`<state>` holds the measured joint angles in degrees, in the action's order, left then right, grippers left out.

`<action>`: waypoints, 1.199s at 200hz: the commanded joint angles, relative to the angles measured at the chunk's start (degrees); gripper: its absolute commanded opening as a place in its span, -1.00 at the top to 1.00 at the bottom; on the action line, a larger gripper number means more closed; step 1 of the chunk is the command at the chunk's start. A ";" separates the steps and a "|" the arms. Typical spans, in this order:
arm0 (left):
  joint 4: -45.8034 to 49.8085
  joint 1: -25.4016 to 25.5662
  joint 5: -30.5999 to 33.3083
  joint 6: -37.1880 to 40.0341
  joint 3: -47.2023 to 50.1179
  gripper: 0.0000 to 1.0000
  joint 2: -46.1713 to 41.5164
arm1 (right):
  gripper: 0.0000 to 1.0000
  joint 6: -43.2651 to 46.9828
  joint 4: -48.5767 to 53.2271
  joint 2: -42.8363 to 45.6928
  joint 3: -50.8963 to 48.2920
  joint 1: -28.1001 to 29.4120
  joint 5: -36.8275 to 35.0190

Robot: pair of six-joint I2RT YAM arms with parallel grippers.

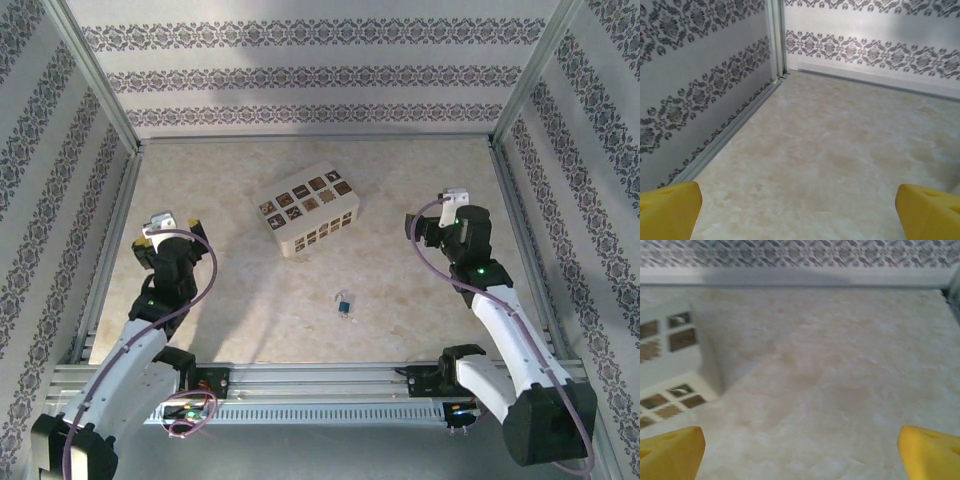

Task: Unlock the padlock with the key

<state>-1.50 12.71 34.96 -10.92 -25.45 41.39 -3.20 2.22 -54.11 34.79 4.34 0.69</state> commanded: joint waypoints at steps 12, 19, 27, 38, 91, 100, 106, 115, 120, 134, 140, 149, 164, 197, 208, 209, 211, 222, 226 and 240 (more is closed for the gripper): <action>-4.53 -1.29 1.89 4.36 1.26 -0.99 2.12 | -0.96 -0.83 -15.89 -5.34 -4.84 -4.28 -1.07; -4.88 -1.35 1.92 4.79 1.52 -0.99 2.80 | -0.97 -1.34 -19.10 -6.72 -5.91 -4.59 -0.83; -5.66 -1.54 1.90 5.27 1.99 -0.99 3.54 | -0.97 -1.37 -23.31 -8.34 -7.40 -4.77 -0.65; -7.64 -1.68 1.81 6.08 3.23 -0.99 4.65 | -0.97 -1.44 -28.67 -10.79 -9.03 -4.85 -0.45; -15.37 -3.62 0.71 6.17 7.79 -0.99 9.24 | -0.97 0.04 -40.21 -20.53 -10.15 -6.40 4.44; -15.67 -3.91 0.19 6.21 7.87 -0.99 10.18 | -0.97 -0.13 -41.42 -21.09 -10.77 -7.02 6.04; -15.98 -4.08 -0.01 6.26 8.00 -0.99 10.86 | -0.97 -0.16 -43.25 -21.55 -11.74 -7.30 6.69; -16.80 -4.34 -0.11 6.25 8.20 -0.99 11.85 | -0.97 -0.38 -48.34 -22.80 -13.88 -7.54 7.19; -17.27 -4.44 -0.15 6.20 8.30 -0.99 12.46 | -0.97 -0.40 -51.24 -23.65 -14.70 -7.65 7.57; -18.19 -4.78 -0.92 6.22 8.45 -0.99 13.81 | -0.97 -0.31 -58.10 -26.52 -18.21 -7.72 8.33; -18.72 -4.96 -1.45 6.24 8.49 -0.99 14.40 | -0.97 -0.25 -59.89 -27.72 -18.70 -7.76 8.64; -19.38 -5.19 -2.33 6.17 8.62 -0.99 15.21 | -0.97 0.02 -63.10 -29.60 -19.33 -7.77 9.35; -20.83 -5.50 -4.58 6.28 8.88 -0.99 16.43 | -0.97 0.37 -65.72 -33.04 -19.22 -7.77 10.03; -24.10 -5.87 -8.47 5.99 9.52 -0.99 19.09 | -0.97 -0.80 -60.30 -33.63 -15.81 -7.94 8.78; -25.50 -5.90 -10.02 6.08 9.63 -0.99 20.22 | -0.97 -0.67 -60.61 -34.13 -15.38 -7.78 8.05; -25.71 -5.88 -10.14 6.12 9.68 -0.99 20.36 | -0.97 -0.67 -60.55 -34.13 -15.42 -7.77 8.03; -26.03 -5.86 -10.34 6.16 9.71 -0.99 20.57 | -0.97 -0.67 -60.40 -34.14 -15.44 -7.77 7.95; -27.52 -5.97 -11.95 6.78 9.50 -0.99 21.99 | -0.97 -0.59 -60.13 -34.10 -15.44 -7.68 7.85; -27.77 -5.94 -12.76 7.04 9.30 -0.99 22.48 | -0.97 -0.58 -60.18 -34.07 -15.45 -7.68 7.84; -31.10 -6.01 -14.67 8.20 9.28 -0.99 24.62 | -0.97 -0.51 -60.06 -34.06 -15.45 -7.59 7.62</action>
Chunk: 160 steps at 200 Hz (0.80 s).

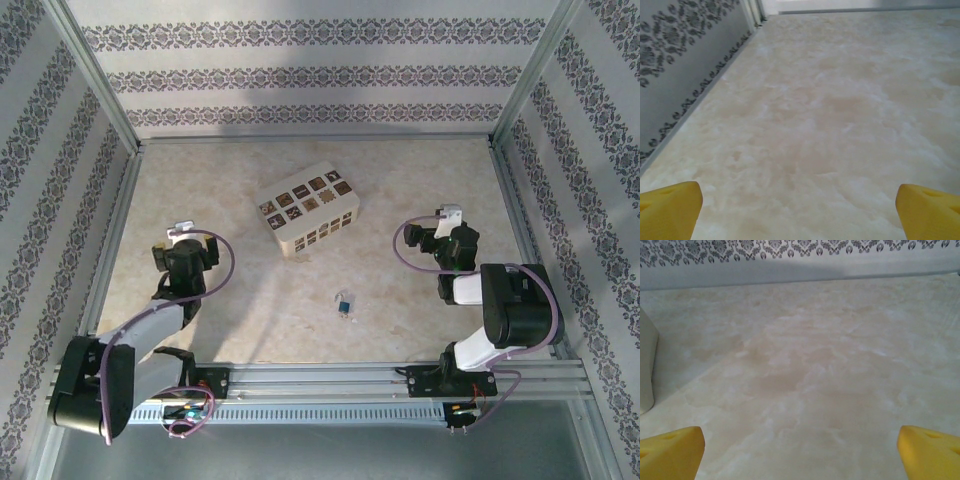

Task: Unlock the padlock with the key

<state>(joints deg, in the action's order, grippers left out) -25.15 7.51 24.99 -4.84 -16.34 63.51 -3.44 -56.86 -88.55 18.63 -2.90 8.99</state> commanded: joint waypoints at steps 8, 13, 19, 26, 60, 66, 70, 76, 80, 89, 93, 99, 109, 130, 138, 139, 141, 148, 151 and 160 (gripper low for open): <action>-9.96 -0.74 -5.89 2.85 0.17 -0.99 3.85 | -0.97 -0.25 -0.97 0.40 0.74 -0.27 -0.86; -11.93 -0.77 -6.51 3.43 0.30 -0.99 4.80 | -0.97 -0.25 -0.89 0.40 0.70 -0.20 -0.98; -14.13 -0.74 -7.00 3.91 0.42 -0.99 6.02 | -0.97 -0.25 -0.80 0.40 0.74 -0.18 -1.08; -16.35 -0.76 -7.54 4.40 0.42 -0.99 7.36 | -0.97 -0.18 -0.75 0.40 0.75 -0.18 -1.21; -26.12 -0.92 -11.18 6.16 -0.30 -0.99 14.30 | -0.97 -0.07 -0.54 0.49 0.72 0.04 -1.61; -27.45 -0.92 -11.75 6.53 -0.64 -0.99 15.46 | -0.97 -0.07 -0.45 0.49 0.70 0.08 -1.64; -27.82 -1.06 -12.18 6.89 -0.96 -0.99 16.05 | -0.97 -0.12 -0.44 0.49 0.70 0.08 -1.70; -27.64 -1.04 -12.93 7.42 -1.42 -0.99 16.88 | -0.97 -0.07 -0.44 0.49 0.72 0.08 -1.70; -27.89 -1.07 -13.14 7.60 -1.70 -0.99 17.56 | -0.97 -0.07 -0.44 0.49 0.73 0.08 -1.70; -30.14 -1.23 -13.34 7.99 -1.69 -0.99 19.72 | -0.97 -0.09 -0.40 0.49 0.75 0.11 -1.77; -31.61 -1.34 -13.43 8.02 -1.51 -0.99 20.78 | -0.97 -0.09 -0.36 0.47 0.72 0.15 -1.77; -34.19 -1.53 -13.69 8.18 -1.21 -0.99 22.49 | -0.97 -0.07 -0.36 0.48 0.70 0.17 -1.79; -38.81 -1.83 -13.88 8.18 -0.54 -0.98 25.44 | -0.97 0.00 -0.36 0.49 0.70 0.17 -1.79; -42.03 -3.16 -14.37 6.20 0.65 -0.98 27.59 | -0.97 0.01 -0.11 0.46 0.70 0.30 -1.96; -45.46 -3.46 -14.57 6.48 0.98 -0.98 29.58 | -0.97 0.03 -0.03 0.46 0.70 0.33 -2.05; -45.80 -3.46 -14.55 6.58 0.97 -0.98 29.75 | -0.97 0.02 -0.02 0.47 0.70 0.38 -2.05; -46.01 -3.46 -14.49 6.57 0.96 -0.98 29.84 | -0.97 0.08 0.06 0.42 0.70 0.36 -2.12; -42.87 -3.62 -14.66 5.98 0.47 -0.98 28.81 | -0.97 0.18 0.23 0.49 0.70 0.42 -2.29; -41.03 -3.75 -14.75 5.63 0.03 -0.98 28.10 | -0.97 0.19 0.30 0.49 0.75 0.43 -2.31; -37.50 -4.19 -15.48 5.21 -1.58 -0.98 27.90 | -0.97 0.26 0.50 0.49 0.71 0.59 -2.61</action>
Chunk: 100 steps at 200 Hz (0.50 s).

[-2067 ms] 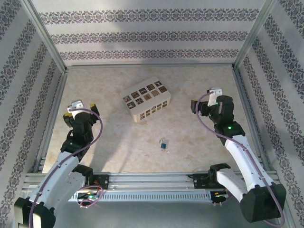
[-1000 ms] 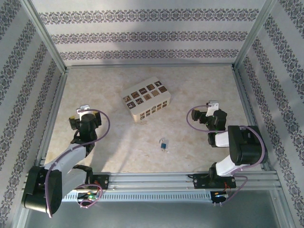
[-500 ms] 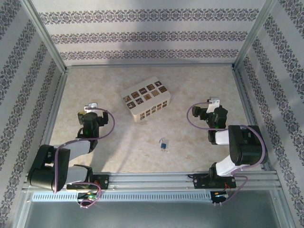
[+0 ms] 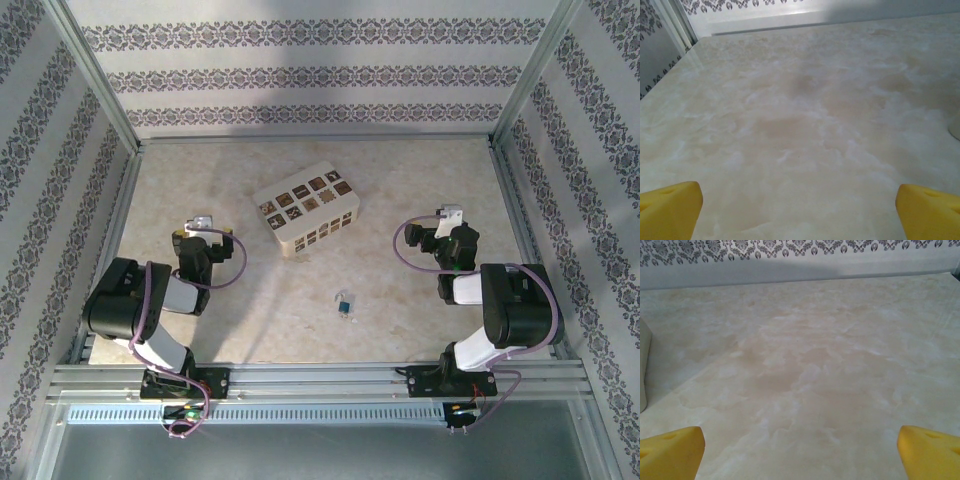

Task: Unlock the padlock with the key

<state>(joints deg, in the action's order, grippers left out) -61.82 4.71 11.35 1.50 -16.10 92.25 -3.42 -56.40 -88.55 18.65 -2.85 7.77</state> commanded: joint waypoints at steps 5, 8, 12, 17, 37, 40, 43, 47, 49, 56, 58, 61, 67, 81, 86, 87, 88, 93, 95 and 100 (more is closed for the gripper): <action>-0.33 -1.66 -1.95 -0.98 -2.75 -0.98 -0.24 | -0.97 0.25 0.21 0.53 0.68 0.63 -1.57; 0.52 -1.82 -1.96 -1.09 -3.43 -0.98 0.04 | -0.97 0.32 0.30 0.52 0.73 0.65 -1.61; 3.22 -2.01 -1.80 -1.51 -4.59 -0.98 -0.28 | -0.97 0.34 0.47 0.56 0.68 0.72 -1.77; 6.79 -2.90 -3.11 -2.55 -5.53 -0.98 -1.18 | -0.97 0.43 0.63 0.57 2.25 0.82 -1.91; 4.09 -4.27 -6.03 -2.85 -4.83 -0.99 -0.49 | -0.97 0.52 1.03 0.51 2.53 1.09 -2.49; 5.10 -4.27 -6.07 -3.06 -5.01 -0.99 -0.83 | -0.97 0.60 1.10 0.57 2.53 1.09 -2.50; 6.04 -4.27 -6.04 -3.21 -5.18 -0.98 -1.09 | -0.97 0.61 1.12 0.56 2.60 1.09 -2.54; 6.33 -4.27 -5.99 -3.26 -5.26 -0.99 -1.19 | -0.97 0.61 1.12 0.57 2.61 1.09 -2.58; 6.07 -4.31 -6.01 -3.26 -5.21 -0.98 -1.13 | -0.97 0.61 1.12 0.57 2.61 1.12 -2.58; 4.46 -4.27 -5.97 -2.92 -4.94 -0.99 -0.61 | -0.97 0.60 1.21 0.57 2.61 1.14 -2.67; 4.31 -4.27 -5.99 -2.91 -4.92 -0.99 -0.59 | -0.97 0.61 1.21 0.53 2.61 1.17 -2.74; 4.68 -4.27 -5.99 -2.90 -4.95 -0.99 -0.70 | -0.97 0.61 1.21 0.58 2.61 1.14 -2.76; 5.82 -4.27 -5.99 -3.14 -5.15 -0.99 -1.00 | -0.97 0.69 1.29 0.57 2.66 1.26 -2.84; 4.53 -4.27 -5.86 -2.82 -4.91 -0.99 -0.69 | -0.97 0.76 1.35 0.60 2.70 1.36 -3.02; 5.16 -4.27 -5.84 -2.90 -5.03 -0.99 -0.83 | -0.97 0.78 1.38 0.65 2.70 1.42 -3.07; 5.32 -4.27 -5.83 -2.95 -5.06 -0.99 -0.88 | -0.97 0.78 1.38 0.66 2.70 1.44 -3.09; 5.36 -4.27 -5.87 -2.97 -5.07 -0.99 -0.90 | -0.97 0.78 1.38 0.66 2.70 1.44 -3.10; 5.17 -4.31 -5.90 -2.99 -5.03 -0.99 -0.86 | -0.97 0.80 1.46 0.66 2.70 1.45 -3.19; 4.90 -4.33 -5.90 -2.93 -5.00 -0.99 -0.78 | -0.97 0.85 1.47 0.66 2.70 1.51 -3.26; 4.54 -4.27 -5.84 -2.83 -4.91 -0.99 -0.75 | -0.97 0.86 1.54 0.64 2.70 1.53 -3.29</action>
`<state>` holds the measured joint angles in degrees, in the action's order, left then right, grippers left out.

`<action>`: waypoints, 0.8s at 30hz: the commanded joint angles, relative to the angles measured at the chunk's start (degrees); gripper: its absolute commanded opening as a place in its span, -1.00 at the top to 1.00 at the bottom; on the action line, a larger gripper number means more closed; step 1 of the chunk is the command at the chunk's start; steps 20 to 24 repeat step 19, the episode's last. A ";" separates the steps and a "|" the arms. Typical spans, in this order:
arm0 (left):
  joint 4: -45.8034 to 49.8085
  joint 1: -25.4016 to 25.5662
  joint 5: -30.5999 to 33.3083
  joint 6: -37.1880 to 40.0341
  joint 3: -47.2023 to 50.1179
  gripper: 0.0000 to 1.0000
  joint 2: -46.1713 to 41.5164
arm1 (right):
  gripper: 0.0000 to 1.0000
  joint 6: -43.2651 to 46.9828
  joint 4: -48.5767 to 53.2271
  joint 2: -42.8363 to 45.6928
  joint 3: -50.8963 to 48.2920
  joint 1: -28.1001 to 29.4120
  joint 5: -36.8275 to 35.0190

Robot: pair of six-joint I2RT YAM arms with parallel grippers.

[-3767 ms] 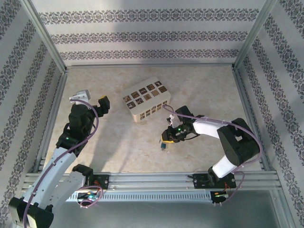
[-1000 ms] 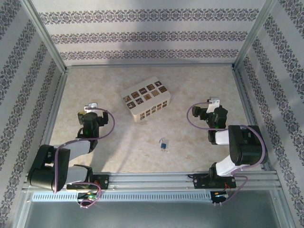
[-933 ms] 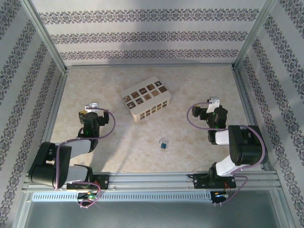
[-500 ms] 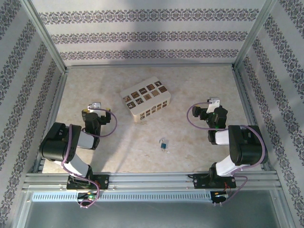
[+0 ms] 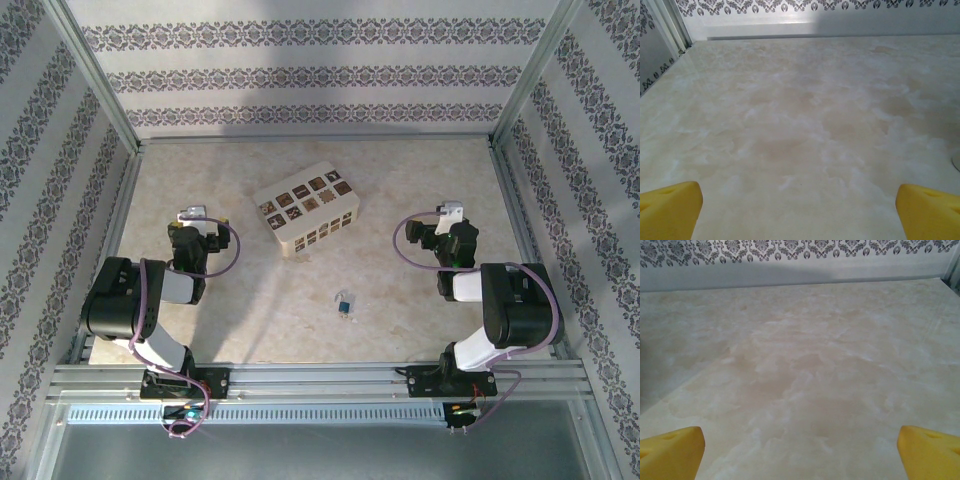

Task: Unlock the padlock with the key

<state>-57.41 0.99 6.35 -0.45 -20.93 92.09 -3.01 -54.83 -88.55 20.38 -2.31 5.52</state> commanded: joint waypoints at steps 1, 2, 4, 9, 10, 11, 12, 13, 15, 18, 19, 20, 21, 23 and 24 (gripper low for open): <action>0.11 -0.56 -0.87 -0.88 -0.08 -0.99 -0.60 | -0.97 0.45 -0.07 0.65 0.98 0.99 -1.04; 0.70 -0.56 -0.89 -0.97 -0.14 -0.99 -0.65 | -0.97 0.41 -0.10 0.66 0.98 0.99 -1.04; 0.43 -0.56 -0.90 -0.88 -0.17 -0.99 -0.60 | -0.97 0.67 0.14 0.68 1.06 1.27 -1.37; 0.54 -0.56 -0.89 -0.90 -0.17 -0.99 -0.61 | -0.97 0.73 0.25 0.75 1.15 1.51 -1.83; 0.59 -0.56 -0.86 -0.92 -0.17 -0.99 -0.60 | -0.97 0.81 0.25 0.68 1.15 1.51 -1.83; 0.55 -0.56 -0.90 -0.95 -0.17 -0.99 -0.60 | -0.97 0.80 0.29 0.75 1.15 1.51 -1.83; 0.60 -0.56 -0.90 -0.87 -0.17 -0.99 -0.60 | -0.97 0.80 0.48 0.67 1.28 1.51 -1.87; 0.55 -0.56 -0.87 -0.89 -0.17 -0.99 -0.60 | -0.97 0.81 0.75 0.66 1.39 1.51 -1.92; 0.55 -0.56 -0.88 -0.87 -0.17 -0.99 -0.61 | -0.97 0.90 0.77 0.72 1.42 1.59 -2.00; 0.61 -0.56 -0.89 -0.88 -0.17 -0.99 -0.60 | -0.97 0.85 0.78 0.71 1.33 1.60 -2.00; 0.59 -0.56 -0.86 -0.91 -0.17 -0.99 -0.61 | -0.97 0.85 0.69 0.74 1.33 1.60 -2.05; 0.59 -0.56 -0.86 -0.91 -0.17 -0.99 -0.61 | -0.97 0.85 0.69 0.74 1.33 1.60 -2.05; 0.59 -0.56 -0.86 -0.91 -0.17 -0.99 -0.61 | -0.97 0.85 0.69 0.74 1.33 1.60 -2.05; 0.59 -0.56 -0.86 -0.91 -0.17 -0.99 -0.61 | -0.97 0.85 0.69 0.74 1.33 1.60 -2.05; 0.59 -0.56 -0.86 -0.91 -0.17 -0.99 -0.61 | -0.97 0.85 0.69 0.74 1.33 1.60 -2.05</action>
